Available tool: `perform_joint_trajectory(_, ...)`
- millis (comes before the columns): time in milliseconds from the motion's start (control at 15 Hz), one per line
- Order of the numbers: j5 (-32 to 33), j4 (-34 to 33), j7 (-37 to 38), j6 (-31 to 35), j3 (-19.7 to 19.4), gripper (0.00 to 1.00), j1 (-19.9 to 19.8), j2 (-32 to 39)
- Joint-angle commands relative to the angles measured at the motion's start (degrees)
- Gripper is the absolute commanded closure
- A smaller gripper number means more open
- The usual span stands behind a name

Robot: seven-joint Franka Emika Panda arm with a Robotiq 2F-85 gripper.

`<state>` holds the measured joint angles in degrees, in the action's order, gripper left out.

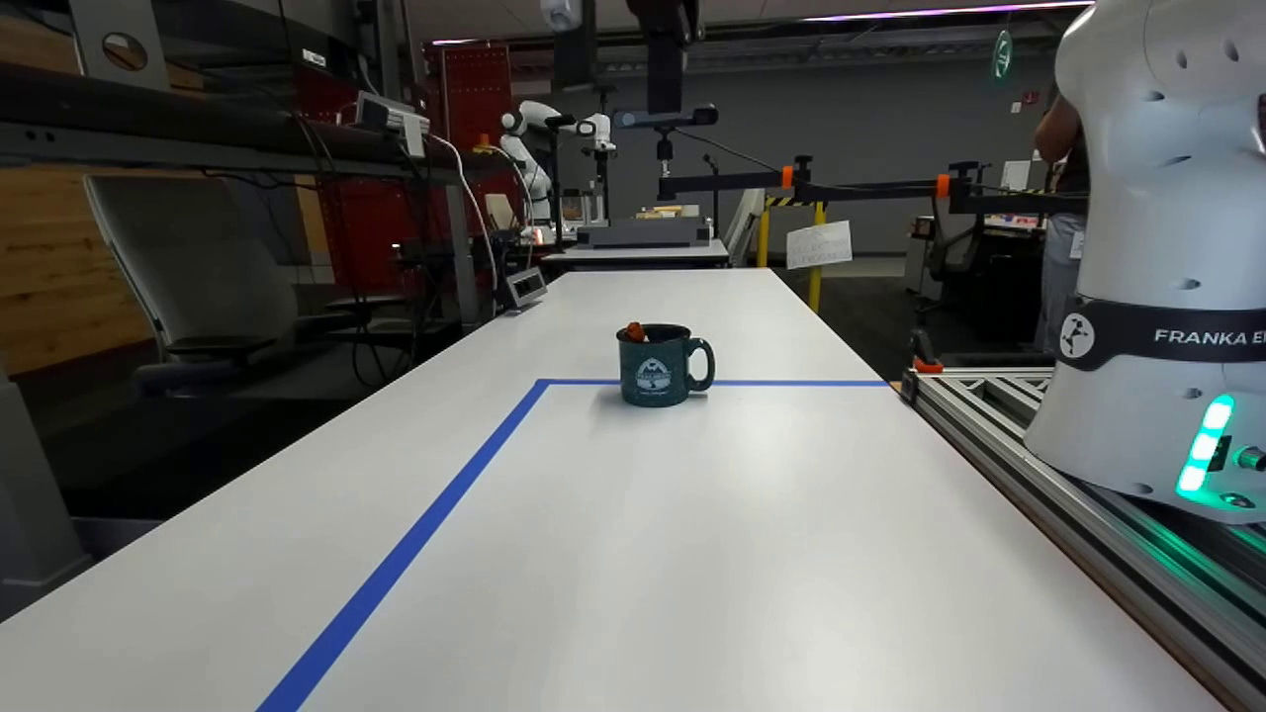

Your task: Put the marker on the table

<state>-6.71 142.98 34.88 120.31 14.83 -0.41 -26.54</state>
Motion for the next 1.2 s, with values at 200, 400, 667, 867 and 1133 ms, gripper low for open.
perform_joint_trajectory(200, 7.9, 0.7, 6.7, 3.7, -1.3, 0.0, -3.4, 0.0)
perform_joint_trajectory(400, 12.0, 1.2, 8.8, 5.2, -2.9, 0.0, -6.0, 0.8)
perform_joint_trajectory(667, 16.4, 2.1, 11.8, 10.4, -5.6, 0.0, -9.7, 4.3)
perform_joint_trajectory(867, 19.1, 2.8, 15.6, 15.9, -7.0, 0.0, -11.9, 8.3)
perform_joint_trajectory(1133, 23.7, 2.7, 22.3, 21.5, -8.8, 0.0, -14.0, 13.3)
